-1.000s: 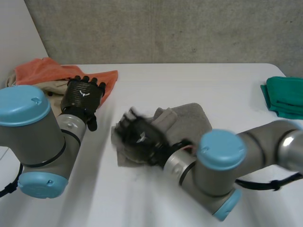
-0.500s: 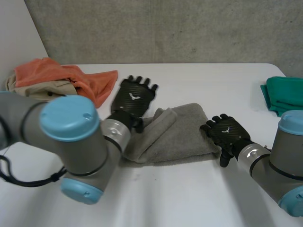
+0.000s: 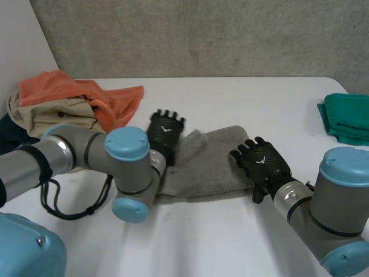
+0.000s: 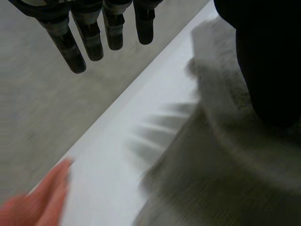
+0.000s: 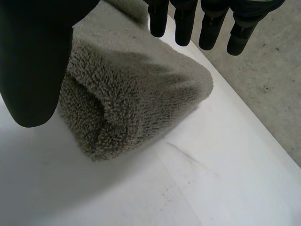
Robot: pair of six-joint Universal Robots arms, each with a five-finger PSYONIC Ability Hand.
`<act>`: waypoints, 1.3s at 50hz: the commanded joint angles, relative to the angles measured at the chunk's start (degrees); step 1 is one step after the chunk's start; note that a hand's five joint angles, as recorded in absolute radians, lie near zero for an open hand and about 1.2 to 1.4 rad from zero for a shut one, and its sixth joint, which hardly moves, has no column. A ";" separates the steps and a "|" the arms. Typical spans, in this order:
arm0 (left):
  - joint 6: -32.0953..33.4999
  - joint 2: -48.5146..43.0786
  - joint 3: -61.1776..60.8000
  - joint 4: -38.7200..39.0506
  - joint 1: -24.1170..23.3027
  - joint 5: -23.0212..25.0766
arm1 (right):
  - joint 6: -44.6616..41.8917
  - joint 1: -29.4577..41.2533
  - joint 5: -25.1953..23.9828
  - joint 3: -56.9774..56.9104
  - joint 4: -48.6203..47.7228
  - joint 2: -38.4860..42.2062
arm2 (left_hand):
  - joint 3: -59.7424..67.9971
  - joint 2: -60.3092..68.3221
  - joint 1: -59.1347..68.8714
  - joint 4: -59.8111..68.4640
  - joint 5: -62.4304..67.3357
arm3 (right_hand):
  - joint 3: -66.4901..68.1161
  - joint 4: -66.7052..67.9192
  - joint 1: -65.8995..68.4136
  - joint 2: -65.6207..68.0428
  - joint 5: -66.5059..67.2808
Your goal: Fold the laundry.
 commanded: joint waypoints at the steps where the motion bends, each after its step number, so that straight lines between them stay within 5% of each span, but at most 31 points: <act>1: 2.73 7.84 -5.87 0.38 1.91 -11.48 | -0.79 0.32 3.43 -1.55 0.00 2.08 | -0.50 -0.17 0.81 0.05 -1.12 | 6.94 6.88 6.34 6.90 6.51; 12: 2.29 16.29 -16.43 0.29 -1.96 -11.48 | -1.58 -0.56 5.28 -1.47 -0.09 2.26 | -1.51 -1.18 -0.20 -0.96 -2.13 | 24.42 24.37 23.82 24.39 23.99; 16: 2.12 18.48 -18.18 0.20 -2.31 -11.48 | -2.63 -0.56 5.19 -0.94 0.00 2.08 | -1.68 -1.35 -0.37 -1.13 -2.30 | 67.41 67.36 66.81 67.38 66.98; 31: 1.24 30.53 -27.24 0.29 -0.82 -10.51 | -21.26 -2.50 6.60 -5.33 0.08 -5.13 | -2.18 -1.86 -0.87 -1.64 -2.81 | 67.46 67.41 66.86 67.42 67.03; 36: -0.78 31.93 -28.73 0.29 0.76 -10.42 | -21.27 11.45 -0.40 -11.91 -1.23 -2.24 | -2.18 -1.85 -0.87 -1.63 -2.80 | 67.46 67.41 66.86 67.42 67.03; 41: -2.63 32.29 -30.05 0.20 1.11 -10.33 | -21.00 16.66 -10.70 -13.42 -0.71 4.62 | -2.01 -1.69 -0.70 -1.47 -2.64 | 67.46 67.41 66.86 67.42 67.03; 46: -4.03 32.29 -31.02 0.20 1.03 -9.98 | -21.09 18.60 -13.71 -13.33 -0.18 8.23 | -2.18 -1.86 -0.87 -1.64 -2.81 | 67.46 67.41 66.86 67.42 67.03; 47: -4.21 32.29 -31.02 0.20 0.94 -9.72 | -20.74 18.52 -13.10 -13.33 -0.09 8.32 | -2.18 -1.86 -0.87 -1.64 -2.81 | 64.52 64.47 63.92 64.49 64.09; 48: -4.47 32.29 -31.02 0.29 0.85 -9.46 | -19.61 18.43 -11.35 -13.25 0.26 8.06 | -2.18 -1.86 -0.87 -1.64 -2.81 | 24.69 24.64 24.09 24.66 24.26; 50: -4.82 32.29 -30.76 0.38 0.59 -8.67 | -16.71 18.42 -10.02 -13.16 0.44 7.80 | -2.18 -1.86 -0.87 -1.64 -2.81 | -2.54 -2.59 -3.14 -2.58 -2.97; 58: -8.60 32.11 -25.40 0.99 -1.69 -6.03 | 14.80 6.50 -8.61 -11.49 0.87 -6.69 | -1.85 -1.52 -0.54 -1.30 -2.47 | -2.54 -2.59 -3.14 -2.58 -2.97; 65: -13.79 26.94 -16.97 0.47 -5.47 -0.41 | 27.95 0.85 -8.17 -14.55 11.22 -6.28 | -0.84 -0.51 0.47 -0.29 -1.46 | -2.54 -2.59 -3.14 -2.58 -2.97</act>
